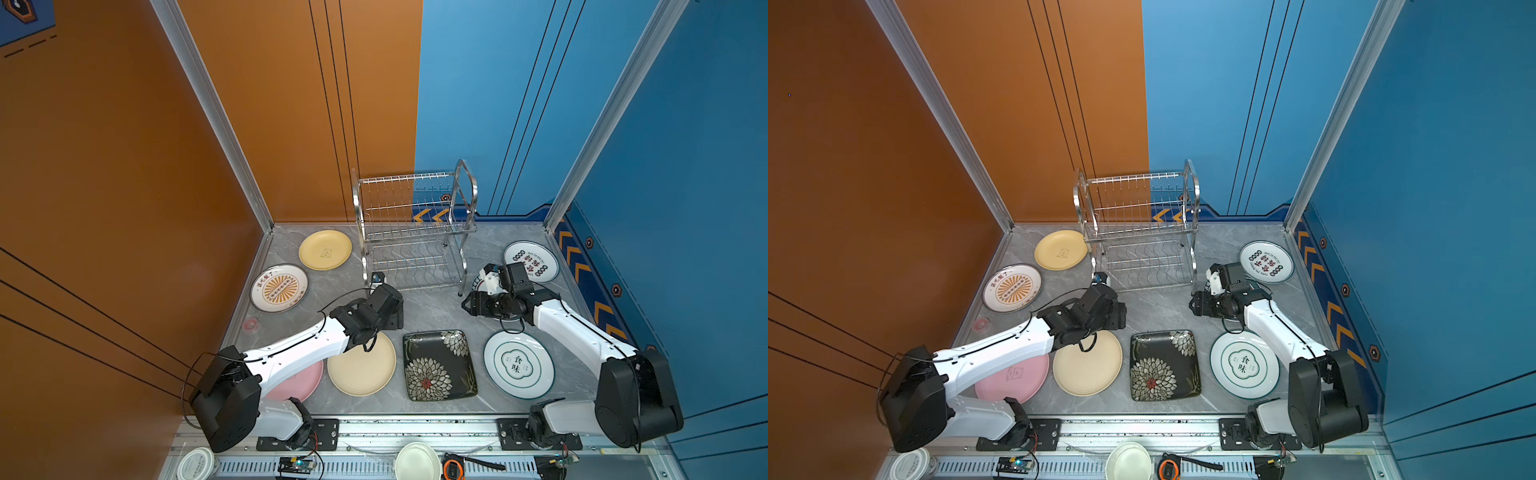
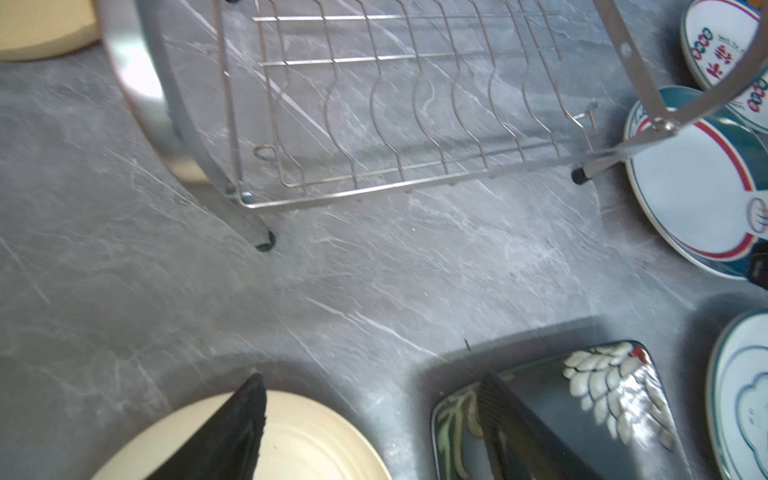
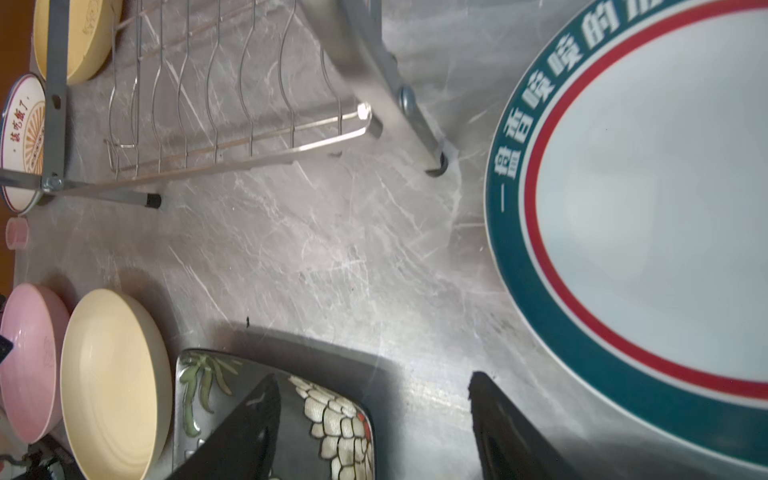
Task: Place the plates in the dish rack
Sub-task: 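Lower both grippers toward the square black flower plate's edges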
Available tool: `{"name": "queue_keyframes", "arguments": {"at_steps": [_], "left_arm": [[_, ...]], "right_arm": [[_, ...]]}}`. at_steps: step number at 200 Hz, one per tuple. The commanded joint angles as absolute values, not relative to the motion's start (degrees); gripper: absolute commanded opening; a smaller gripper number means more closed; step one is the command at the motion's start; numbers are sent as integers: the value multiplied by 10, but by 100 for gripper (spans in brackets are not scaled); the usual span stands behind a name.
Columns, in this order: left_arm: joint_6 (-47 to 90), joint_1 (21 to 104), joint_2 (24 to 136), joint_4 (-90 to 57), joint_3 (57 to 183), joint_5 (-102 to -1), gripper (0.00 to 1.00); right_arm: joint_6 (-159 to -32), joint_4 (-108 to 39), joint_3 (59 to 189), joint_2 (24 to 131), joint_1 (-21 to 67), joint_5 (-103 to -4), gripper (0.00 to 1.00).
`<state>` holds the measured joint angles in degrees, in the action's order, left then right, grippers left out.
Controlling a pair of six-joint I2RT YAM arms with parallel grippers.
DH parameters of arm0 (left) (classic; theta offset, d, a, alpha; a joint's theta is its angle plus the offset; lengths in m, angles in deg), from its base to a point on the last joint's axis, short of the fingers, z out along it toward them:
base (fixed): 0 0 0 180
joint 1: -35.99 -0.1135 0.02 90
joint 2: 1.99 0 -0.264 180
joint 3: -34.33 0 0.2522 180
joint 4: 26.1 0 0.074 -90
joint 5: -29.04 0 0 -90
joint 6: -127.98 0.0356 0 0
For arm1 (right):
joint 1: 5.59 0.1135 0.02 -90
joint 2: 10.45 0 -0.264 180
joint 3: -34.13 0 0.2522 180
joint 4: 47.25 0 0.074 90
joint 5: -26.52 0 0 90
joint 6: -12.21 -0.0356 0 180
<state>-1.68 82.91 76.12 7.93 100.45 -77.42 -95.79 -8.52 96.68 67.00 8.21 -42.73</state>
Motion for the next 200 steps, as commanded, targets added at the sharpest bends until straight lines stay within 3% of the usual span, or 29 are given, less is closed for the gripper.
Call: {"name": "queue_keyframes", "arguments": {"at_steps": [1, 101, 200], "left_arm": [[-86, 852, 766, 116, 1019, -716, 82], [-164, 914, 790, 128, 1001, -628, 85], [-278, 998, 786, 126, 959, -663, 85]], "right_arm": [[-965, -39, 951, 645, 88, -396, 74], [-1006, -22, 897, 595, 135, -390, 77], [-1029, 8, 833, 510, 150, -367, 80]]}}
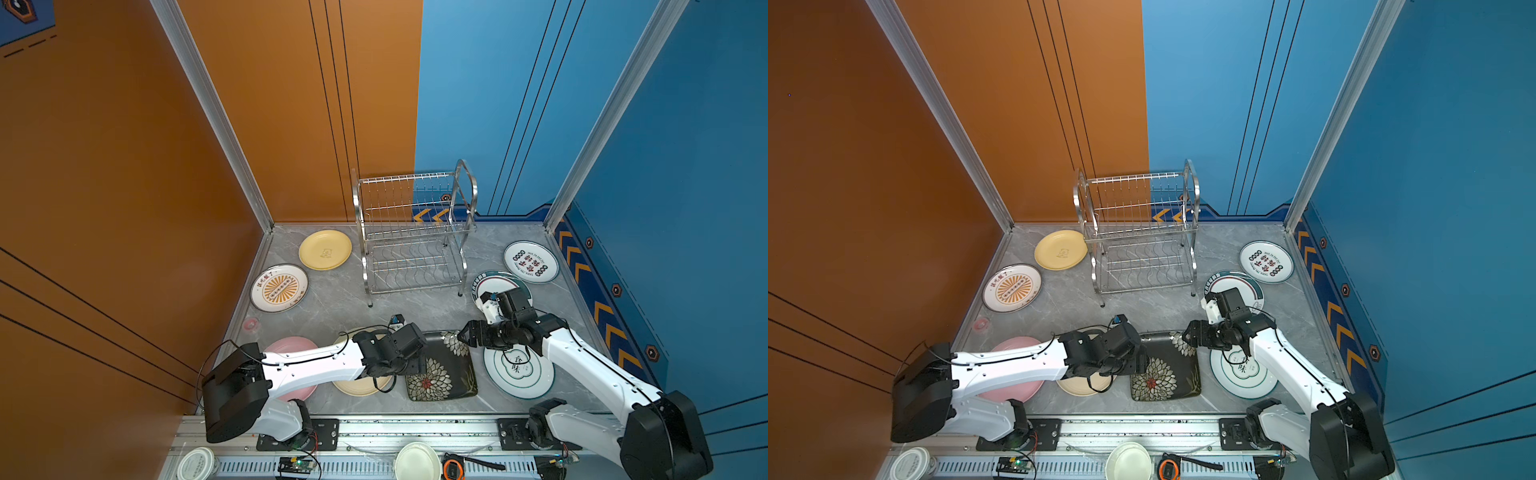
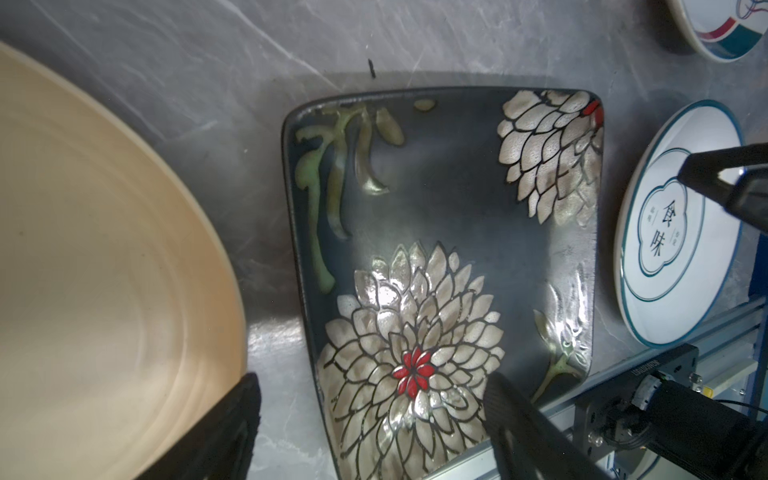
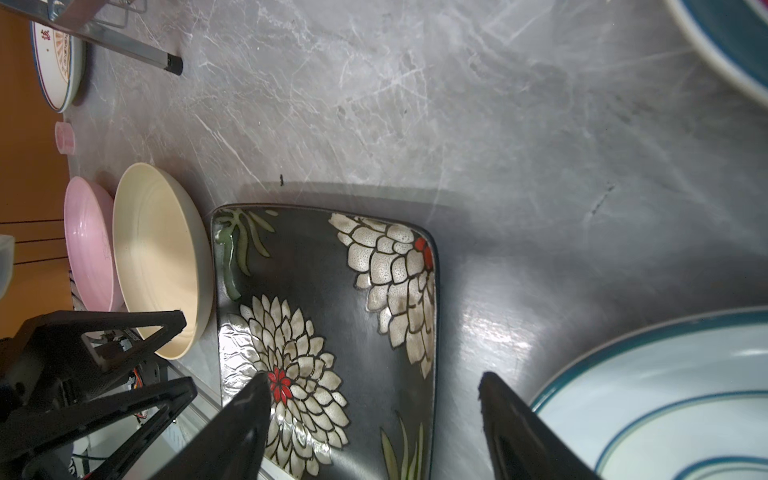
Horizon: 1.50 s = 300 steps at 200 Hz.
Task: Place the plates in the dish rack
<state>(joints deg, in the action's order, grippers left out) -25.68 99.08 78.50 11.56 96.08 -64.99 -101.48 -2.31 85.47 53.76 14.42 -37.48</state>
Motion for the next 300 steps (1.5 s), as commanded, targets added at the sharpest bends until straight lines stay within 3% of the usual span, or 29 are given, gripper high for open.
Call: {"name": "queue_keyframes", "arguments": {"at_steps": [1, 9, 121, 300], "left_arm": [[-278, 998, 787, 125, 959, -663, 85], [-274, 997, 792, 121, 960, -657, 90], [-296, 994, 854, 85, 975, -614, 90], [-269, 954, 917, 34, 1008, -553, 87]], "right_arm": [[-1029, 8, 832, 508, 150, -367, 80], [-1033, 8, 826, 499, 150, -369, 81], [-1041, -6, 816, 503, 157, -348, 82], [-1025, -64, 830, 655, 190, -331, 81]]}}
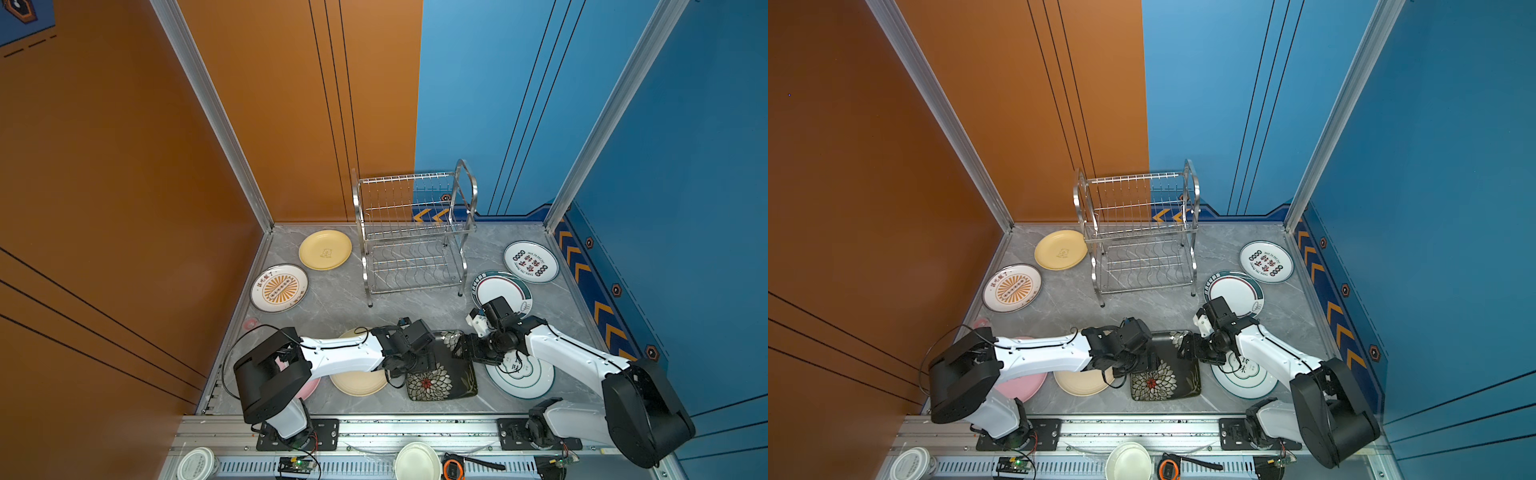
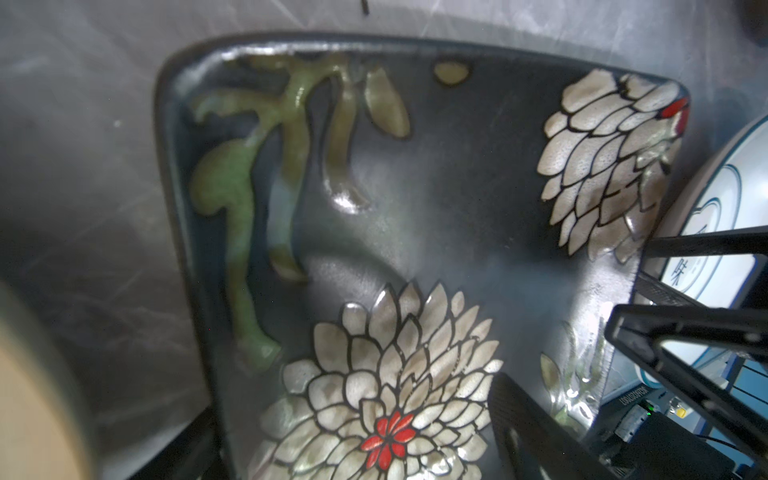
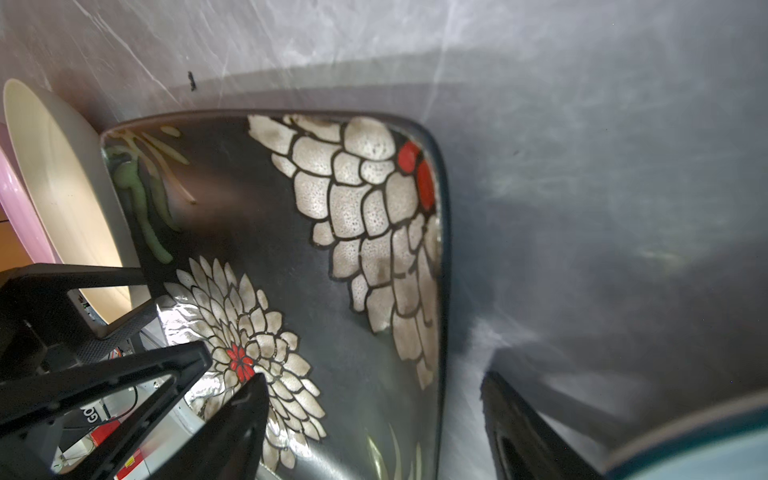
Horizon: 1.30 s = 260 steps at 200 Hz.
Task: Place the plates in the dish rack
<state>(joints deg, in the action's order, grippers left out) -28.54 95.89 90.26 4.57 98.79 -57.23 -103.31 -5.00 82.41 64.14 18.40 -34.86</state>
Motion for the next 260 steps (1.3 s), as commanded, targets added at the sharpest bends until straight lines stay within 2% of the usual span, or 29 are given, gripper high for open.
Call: {"name": "queue_keyframes", "arguments": {"at_steps": [1, 33, 35, 40, 86, 168, 260], "left_arm": [[-269, 955, 917, 34, 1008, -552, 87], [-269, 955, 926, 32, 1009, -547, 88], [-269, 955, 926, 32, 1008, -547, 84], [-269, 955, 926, 32, 1009, -546, 83], [-263, 953, 937, 22, 1008, -540, 80], [-258, 952, 951, 8, 1012, -527, 74], [-248, 950, 956, -11, 1019, -506, 74]], "right_arm": [[-1024, -64, 830, 655, 190, -330, 81], [-1021, -68, 828, 671, 193, -306, 81], [-1020, -69, 827, 671, 193, -304, 81], [-1020, -71, 827, 673, 193, -299, 81], [-1013, -98, 818, 699, 196, -248, 82], [-1006, -139, 818, 681, 194, -174, 83], [-1005, -153, 834, 693, 192, -146, 76]]}}
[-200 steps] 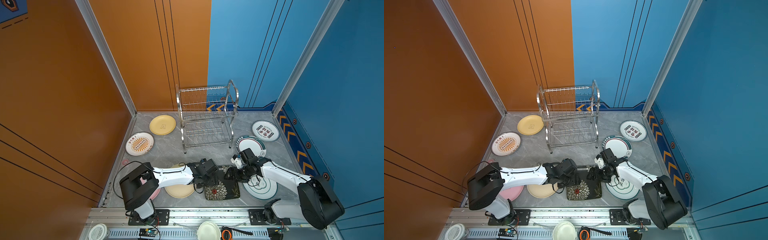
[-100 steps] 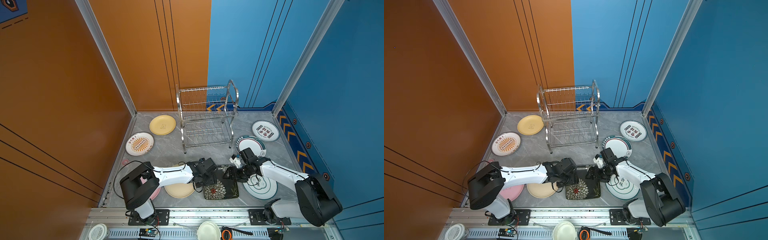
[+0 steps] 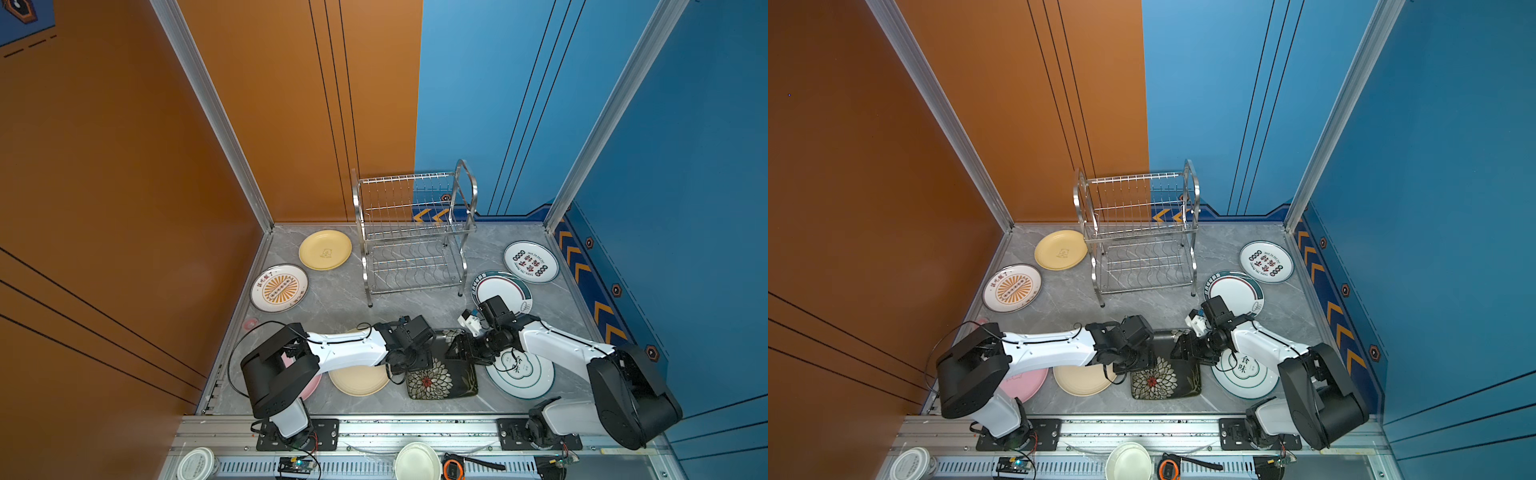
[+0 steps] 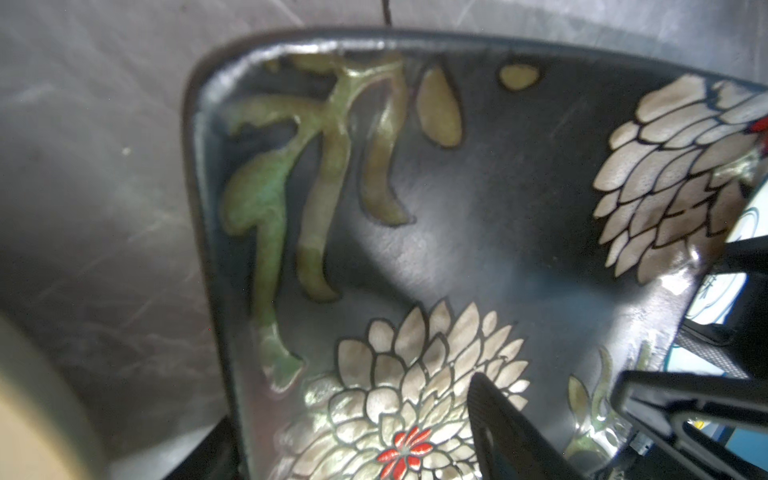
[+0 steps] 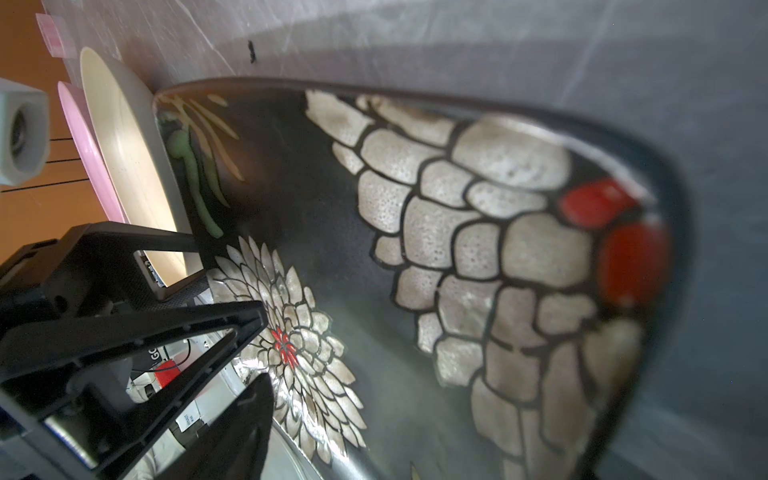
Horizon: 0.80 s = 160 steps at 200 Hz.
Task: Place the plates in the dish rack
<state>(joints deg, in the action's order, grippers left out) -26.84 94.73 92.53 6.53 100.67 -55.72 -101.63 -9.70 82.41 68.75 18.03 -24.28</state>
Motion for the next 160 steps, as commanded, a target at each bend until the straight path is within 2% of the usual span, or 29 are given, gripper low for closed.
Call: {"name": "queue_keyframes", "arguments": {"at_steps": [1, 31, 117, 160], "left_arm": [[-247, 949, 956, -11, 1019, -507, 74], [-241, 949, 954, -11, 1022, -503, 74], [-225, 948, 950, -31, 1029, -485, 74], [-218, 947, 942, -31, 1030, -480, 74]], "right_arm": [[-1005, -153, 835, 692, 192, -146, 76], [-1003, -153, 841, 687, 191, -142, 75], [-1009, -162, 843, 671, 189, -130, 62], [-1016, -161, 844, 661, 185, -136, 49]]}}
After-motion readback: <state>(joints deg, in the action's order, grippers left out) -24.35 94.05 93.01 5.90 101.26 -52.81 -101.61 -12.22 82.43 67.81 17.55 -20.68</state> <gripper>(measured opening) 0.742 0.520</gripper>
